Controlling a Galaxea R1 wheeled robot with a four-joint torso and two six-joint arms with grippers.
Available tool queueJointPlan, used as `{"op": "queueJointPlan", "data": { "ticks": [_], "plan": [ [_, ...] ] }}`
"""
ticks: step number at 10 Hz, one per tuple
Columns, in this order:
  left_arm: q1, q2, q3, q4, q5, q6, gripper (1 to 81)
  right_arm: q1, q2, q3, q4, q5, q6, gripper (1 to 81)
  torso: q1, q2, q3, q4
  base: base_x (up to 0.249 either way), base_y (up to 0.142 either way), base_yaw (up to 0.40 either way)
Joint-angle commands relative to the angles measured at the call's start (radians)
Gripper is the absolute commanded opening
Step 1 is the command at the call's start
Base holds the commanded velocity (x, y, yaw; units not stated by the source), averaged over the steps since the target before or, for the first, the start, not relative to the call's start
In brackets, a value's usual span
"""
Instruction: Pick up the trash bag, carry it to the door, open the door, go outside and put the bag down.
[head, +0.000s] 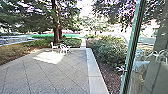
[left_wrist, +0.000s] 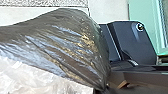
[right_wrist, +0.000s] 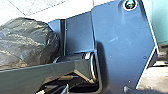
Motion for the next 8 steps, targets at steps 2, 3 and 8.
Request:
{"op": "queueJointPlan", "data": {
  "ticks": [2, 3, 8],
  "plan": [
    [-0.062, 0.002, 0.003, 0.005, 0.055, 0.003, 1.0, 0.057, 0.006, 0.003, -0.004, -0.048, -0.002, 81.1, 0.000, 0.000, 0.000, 0.000, 0.112, 0.000, 0.000],
    [-0.062, 0.002, 0.003, 0.003, 0.055, 0.003, 1.0, 0.057, 0.006, 0.003, -0.004, -0.048, -0.002, 81.1, 0.000, 0.000, 0.000, 0.000, 0.112, 0.000, 0.000],
    [-0.062, 0.002, 0.003, 0.005, 0.055, 0.003, 1.0, 0.057, 0.006, 0.003, -0.004, -0.050, -0.002, 81.1, 0.000, 0.000, 0.000, 0.000, 0.109, 0.000, 0.000]
  ]
}}
